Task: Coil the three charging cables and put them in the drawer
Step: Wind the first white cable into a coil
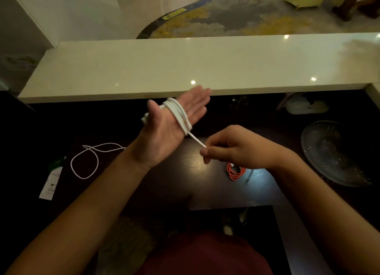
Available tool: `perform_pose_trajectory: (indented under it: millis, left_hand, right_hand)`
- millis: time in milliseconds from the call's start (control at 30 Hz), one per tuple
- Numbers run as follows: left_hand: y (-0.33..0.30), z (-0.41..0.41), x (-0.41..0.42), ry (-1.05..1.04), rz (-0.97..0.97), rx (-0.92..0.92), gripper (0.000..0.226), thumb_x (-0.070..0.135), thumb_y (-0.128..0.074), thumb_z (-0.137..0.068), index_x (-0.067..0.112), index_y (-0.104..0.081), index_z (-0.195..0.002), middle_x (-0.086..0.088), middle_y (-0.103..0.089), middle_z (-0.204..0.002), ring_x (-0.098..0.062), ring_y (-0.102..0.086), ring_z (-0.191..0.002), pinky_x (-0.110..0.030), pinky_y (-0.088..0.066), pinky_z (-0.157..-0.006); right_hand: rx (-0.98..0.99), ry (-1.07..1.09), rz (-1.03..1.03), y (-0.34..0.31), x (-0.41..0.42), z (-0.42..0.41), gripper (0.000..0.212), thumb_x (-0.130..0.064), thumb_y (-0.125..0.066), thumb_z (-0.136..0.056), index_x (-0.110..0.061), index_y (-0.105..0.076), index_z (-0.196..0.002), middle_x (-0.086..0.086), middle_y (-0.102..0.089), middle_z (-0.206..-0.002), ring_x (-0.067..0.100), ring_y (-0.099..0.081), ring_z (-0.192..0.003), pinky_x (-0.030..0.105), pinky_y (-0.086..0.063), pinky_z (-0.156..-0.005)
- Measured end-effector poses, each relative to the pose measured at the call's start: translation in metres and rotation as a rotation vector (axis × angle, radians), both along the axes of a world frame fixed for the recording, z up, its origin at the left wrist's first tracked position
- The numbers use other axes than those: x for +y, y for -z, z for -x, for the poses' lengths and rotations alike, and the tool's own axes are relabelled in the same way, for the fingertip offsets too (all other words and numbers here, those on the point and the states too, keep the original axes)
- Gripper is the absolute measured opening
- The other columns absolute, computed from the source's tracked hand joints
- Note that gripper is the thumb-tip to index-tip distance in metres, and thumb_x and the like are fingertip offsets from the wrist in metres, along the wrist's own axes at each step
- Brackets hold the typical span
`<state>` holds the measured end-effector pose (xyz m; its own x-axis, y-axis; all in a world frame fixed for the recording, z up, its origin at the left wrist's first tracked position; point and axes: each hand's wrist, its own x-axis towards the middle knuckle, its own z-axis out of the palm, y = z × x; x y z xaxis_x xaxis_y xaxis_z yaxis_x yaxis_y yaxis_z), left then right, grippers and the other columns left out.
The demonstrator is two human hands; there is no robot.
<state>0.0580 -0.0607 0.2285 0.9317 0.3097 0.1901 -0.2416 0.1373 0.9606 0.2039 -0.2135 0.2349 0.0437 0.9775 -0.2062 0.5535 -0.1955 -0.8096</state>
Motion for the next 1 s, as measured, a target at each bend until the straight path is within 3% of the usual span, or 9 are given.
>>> perform_pose_trajectory:
  millis: [67, 233, 367, 533, 633, 700, 767, 833, 1000]
  left_hand:
    - [0.001, 0.0, 0.012, 0.05, 0.118, 0.049, 0.137, 0.087, -0.064, -0.062, -0.001, -0.019, -0.157, -0.016, -0.027, -0.165, -0.025, -0.028, -0.154, -0.04, -0.02, -0.127]
    - [0.006, 0.008, 0.01, 0.089, -0.136, 0.193, 0.134, 0.088, -0.06, -0.067, -0.002, -0.017, -0.157, -0.016, -0.028, -0.164, -0.025, -0.026, -0.154, -0.049, -0.015, -0.128]
    - [0.007, 0.016, 0.005, 0.137, -0.239, 0.244, 0.121, 0.081, -0.067, -0.069, 0.01, -0.026, -0.158, -0.011, -0.035, -0.163, -0.026, -0.029, -0.153, -0.052, -0.018, -0.126]
    - [-0.006, 0.007, -0.014, 0.553, -0.378, 0.376, 0.07, 0.04, -0.087, -0.069, 0.034, -0.058, -0.131, 0.022, -0.065, -0.133, -0.003, -0.057, -0.131, -0.023, -0.043, -0.109]
    - [-0.012, 0.008, -0.027, 0.729, -0.199, 0.262, 0.083, 0.051, -0.089, -0.067, 0.012, -0.061, -0.135, -0.005, -0.065, -0.133, -0.021, -0.058, -0.129, -0.039, -0.041, -0.111]
    - [-0.017, 0.007, -0.033, 0.682, 0.152, 0.115, 0.098, 0.061, -0.086, -0.068, -0.001, -0.056, -0.137, -0.028, -0.053, -0.138, -0.046, -0.044, -0.136, -0.054, -0.031, -0.114]
    - [-0.024, 0.0, -0.028, 0.459, 0.393, -0.04, 0.108, 0.085, -0.042, -0.084, -0.006, -0.048, -0.142, -0.032, -0.044, -0.146, -0.053, -0.029, -0.143, -0.051, -0.031, -0.117]
    - [-0.026, -0.002, -0.016, 0.379, 0.52, -0.118, 0.135, 0.091, 0.018, -0.073, -0.008, -0.036, -0.148, -0.03, -0.041, -0.152, -0.045, -0.03, -0.148, -0.044, -0.032, -0.12]
    - [-0.008, -0.004, 0.004, 0.107, 0.492, -0.069, 0.125, 0.081, -0.06, -0.071, -0.004, -0.026, -0.155, -0.024, -0.035, -0.16, -0.034, -0.033, -0.15, -0.046, -0.016, -0.128]
  right_hand:
    - [-0.035, -0.001, -0.013, -0.007, -0.008, 0.001, 0.022, -0.027, -0.06, -0.101, -0.014, -0.077, -0.094, -0.018, -0.055, -0.054, -0.001, -0.051, -0.051, 0.011, -0.036, -0.056]
    - [-0.012, 0.039, -0.267, -0.043, -0.018, -0.001, 0.013, -0.026, -0.066, -0.097, -0.019, -0.077, -0.099, 0.0, -0.073, -0.079, 0.018, -0.067, -0.071, 0.029, -0.05, -0.065]
    - [0.045, 0.051, -0.346, -0.062, -0.015, -0.005, 0.011, -0.022, -0.067, -0.095, -0.024, -0.076, -0.1, -0.011, -0.077, -0.091, 0.002, -0.072, -0.088, 0.02, -0.052, -0.078]
    - [-0.027, 0.059, -0.451, -0.063, 0.011, -0.015, 0.017, -0.025, -0.072, -0.092, -0.01, -0.077, -0.09, 0.012, -0.074, -0.079, 0.031, -0.068, -0.074, 0.044, -0.053, -0.067]
    - [0.196, 0.189, -0.367, -0.043, 0.026, -0.022, 0.017, -0.028, -0.073, -0.09, -0.015, -0.075, -0.079, 0.034, -0.06, -0.072, 0.034, -0.053, -0.059, 0.045, -0.047, -0.059]
    - [0.317, 0.245, -0.261, -0.02, 0.027, -0.017, 0.023, -0.024, -0.069, -0.092, -0.02, -0.073, -0.07, 0.018, -0.061, -0.062, 0.023, -0.055, -0.057, 0.036, -0.045, -0.059]
    - [0.344, 0.267, -0.234, 0.0, 0.02, -0.01, 0.02, -0.017, -0.065, -0.094, -0.016, -0.07, -0.075, -0.004, -0.06, -0.058, 0.006, -0.055, -0.052, 0.026, -0.045, -0.052]
    - [0.447, 0.284, -0.283, 0.01, 0.009, -0.004, 0.015, -0.019, -0.065, -0.096, -0.004, -0.062, -0.093, 0.004, -0.046, -0.059, 0.009, -0.04, -0.046, 0.023, -0.032, -0.042]
    - [0.398, 0.193, -0.292, 0.011, -0.022, 0.016, 0.005, -0.007, -0.069, -0.094, -0.007, -0.065, -0.097, 0.021, -0.062, -0.068, 0.035, -0.056, -0.053, 0.034, -0.047, -0.049]
